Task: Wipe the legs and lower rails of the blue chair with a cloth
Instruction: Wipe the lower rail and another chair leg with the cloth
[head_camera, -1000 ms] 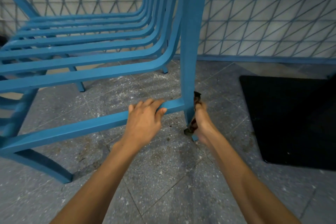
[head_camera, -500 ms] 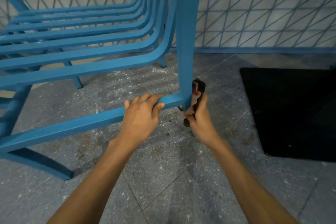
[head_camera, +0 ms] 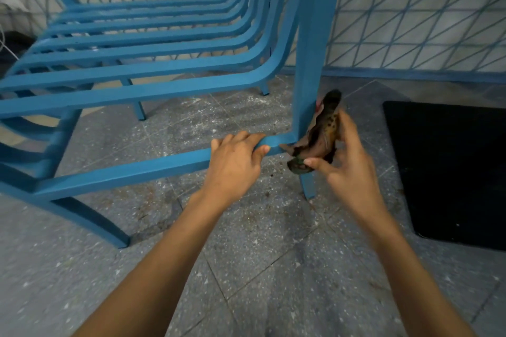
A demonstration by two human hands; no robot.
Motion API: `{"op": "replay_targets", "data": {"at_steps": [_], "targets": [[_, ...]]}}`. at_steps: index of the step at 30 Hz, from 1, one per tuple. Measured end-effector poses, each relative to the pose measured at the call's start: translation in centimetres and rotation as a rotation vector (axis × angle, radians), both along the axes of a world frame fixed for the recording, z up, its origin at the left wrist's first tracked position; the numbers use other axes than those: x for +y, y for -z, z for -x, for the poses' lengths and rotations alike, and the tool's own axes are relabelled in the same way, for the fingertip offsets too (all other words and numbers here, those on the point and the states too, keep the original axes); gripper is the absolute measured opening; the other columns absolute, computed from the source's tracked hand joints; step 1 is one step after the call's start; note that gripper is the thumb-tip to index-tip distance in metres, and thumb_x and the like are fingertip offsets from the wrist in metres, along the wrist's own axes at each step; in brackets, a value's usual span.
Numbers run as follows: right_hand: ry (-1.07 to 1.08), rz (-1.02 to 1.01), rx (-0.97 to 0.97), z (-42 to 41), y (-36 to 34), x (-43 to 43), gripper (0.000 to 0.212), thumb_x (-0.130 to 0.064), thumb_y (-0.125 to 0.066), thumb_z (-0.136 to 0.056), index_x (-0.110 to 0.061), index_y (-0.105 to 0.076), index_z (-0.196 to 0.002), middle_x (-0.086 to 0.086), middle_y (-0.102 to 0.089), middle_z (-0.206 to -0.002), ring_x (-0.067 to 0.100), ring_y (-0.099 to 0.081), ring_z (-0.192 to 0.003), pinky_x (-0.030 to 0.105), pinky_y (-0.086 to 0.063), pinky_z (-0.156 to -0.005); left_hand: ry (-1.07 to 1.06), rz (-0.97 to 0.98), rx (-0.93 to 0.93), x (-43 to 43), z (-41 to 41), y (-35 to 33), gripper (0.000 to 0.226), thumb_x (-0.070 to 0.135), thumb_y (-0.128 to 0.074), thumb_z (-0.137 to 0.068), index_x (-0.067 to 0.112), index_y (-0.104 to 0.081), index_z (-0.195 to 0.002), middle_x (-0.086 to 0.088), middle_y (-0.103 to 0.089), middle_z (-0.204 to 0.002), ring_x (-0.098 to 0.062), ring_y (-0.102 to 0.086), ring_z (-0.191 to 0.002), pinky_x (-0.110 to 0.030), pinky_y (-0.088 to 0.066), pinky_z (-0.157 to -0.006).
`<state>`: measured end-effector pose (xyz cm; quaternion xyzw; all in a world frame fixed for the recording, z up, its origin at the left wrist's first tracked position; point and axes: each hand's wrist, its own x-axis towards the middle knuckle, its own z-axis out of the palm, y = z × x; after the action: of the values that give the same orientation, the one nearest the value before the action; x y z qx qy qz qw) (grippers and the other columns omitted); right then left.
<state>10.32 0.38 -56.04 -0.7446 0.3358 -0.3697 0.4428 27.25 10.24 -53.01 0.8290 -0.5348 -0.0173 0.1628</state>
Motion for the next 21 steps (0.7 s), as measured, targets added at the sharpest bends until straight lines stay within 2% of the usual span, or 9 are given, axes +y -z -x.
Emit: {"op": "replay_targets", "data": {"at_steps": [3,6,8,12,15,17,18,19,21], "targets": [[0.179,0.132,0.145,-1.1,1.3,0.0,0.085,-0.023,-0.085,-0.065,-0.011,-0.042,-0.137,0.006,-0.053,-0.122,0.017,-0.053,-0.110,0.016,-0.038,-0.088,0.001,0.003,-0.005,-0.1,-0.1,0.1,0.038,0.039,-0.035,-0.099,0.027,-0.051,-0.131,0.003,-0.059,-0.116,-0.021,-0.050,-0.107,-0.031,-0.020,-0.082],[0.207,0.153,0.150,-2.6,3.7,0.5,0.065,-0.018,-0.084,-0.067,0.005,-0.049,-0.116,0.016,-0.047,-0.109,0.017,-0.050,-0.094,0.009,-0.032,-0.076,0.002,0.010,-0.013,0.0,0.0,0.1,0.037,0.039,-0.035,-0.099,0.027,-0.051,-0.130,0.003,-0.059,-0.117,-0.021,-0.050,-0.106,-0.030,-0.019,-0.082],[0.235,0.141,0.123,-3.1,5.6,0.3,0.059,-0.017,-0.084,-0.068,0.005,-0.049,-0.111,0.017,-0.047,-0.109,0.017,-0.049,-0.093,0.012,-0.035,-0.077,0.004,0.008,-0.023,-0.1,0.0,0.1,0.037,0.039,-0.035,-0.099,0.027,-0.052,-0.130,0.003,-0.059,-0.118,-0.022,-0.050,-0.106,-0.029,-0.017,-0.080],[0.236,0.028,0.206,-2.8,9.5,-0.2,0.058,-0.014,-0.082,-0.070,0.002,-0.049,-0.114,0.014,-0.046,-0.112,0.026,-0.053,-0.101,0.028,-0.045,-0.089,0.013,0.010,-0.014,-0.1,-0.2,0.0,0.038,0.039,-0.035,-0.099,0.026,-0.052,-0.130,0.003,-0.059,-0.118,-0.022,-0.050,-0.105,-0.031,-0.020,-0.082],[0.163,-0.080,0.368,-2.3,10.7,-1.2,0.058,-0.019,-0.085,-0.068,0.001,-0.055,-0.113,0.014,-0.050,-0.111,0.027,-0.053,-0.103,0.016,-0.038,-0.084,0.022,0.009,-0.007,-0.1,-0.3,0.1,0.038,0.040,-0.034,-0.099,0.026,-0.051,-0.130,0.003,-0.059,-0.118,-0.020,-0.049,-0.105,-0.031,-0.019,-0.082],[0.129,-0.118,0.423,-2.0,10.0,-2.0,0.056,-0.020,-0.088,-0.063,-0.005,-0.058,-0.108,0.012,-0.058,-0.109,0.026,-0.057,-0.103,0.023,-0.043,-0.083,0.025,0.008,0.010,-0.2,-0.3,0.0,0.038,0.040,-0.035,-0.099,0.025,-0.051,-0.130,0.003,-0.059,-0.118,-0.020,-0.050,-0.107,-0.032,-0.020,-0.084],[0.121,-0.139,0.393,-1.9,9.0,-2.1,0.056,-0.018,-0.088,-0.061,-0.009,-0.057,-0.107,0.008,-0.061,-0.107,0.024,-0.060,-0.102,0.025,-0.046,-0.082,0.024,0.006,0.021,-0.3,-0.3,-0.1,0.038,0.040,-0.036,-0.099,0.025,-0.051,-0.131,0.003,-0.059,-0.119,-0.020,-0.050,-0.108,-0.032,-0.021,-0.085],[0.116,-0.154,0.335,-1.8,7.6,-1.8,0.059,-0.018,-0.088,-0.061,-0.013,-0.055,-0.109,0.002,-0.063,-0.106,0.019,-0.061,-0.101,0.021,-0.046,-0.078,0.022,0.005,0.030,-0.2,-0.4,-0.1,0.038,0.040,-0.036,-0.098,0.025,-0.051,-0.131,0.003,-0.059,-0.119,-0.020,-0.050,-0.108,-0.032,-0.021,-0.085],[0.127,-0.122,0.175,-1.8,4.5,-1.1,0.072,-0.021,-0.087,-0.062,-0.020,-0.048,-0.122,-0.011,-0.062,-0.108,0.004,-0.059,-0.098,0.004,-0.042,-0.073,0.018,0.002,0.044,-0.3,-0.4,-0.2,0.038,0.040,-0.037,-0.098,0.026,-0.051,-0.131,0.003,-0.059,-0.118,-0.021,-0.050,-0.109,-0.033,-0.022,-0.086]]}}
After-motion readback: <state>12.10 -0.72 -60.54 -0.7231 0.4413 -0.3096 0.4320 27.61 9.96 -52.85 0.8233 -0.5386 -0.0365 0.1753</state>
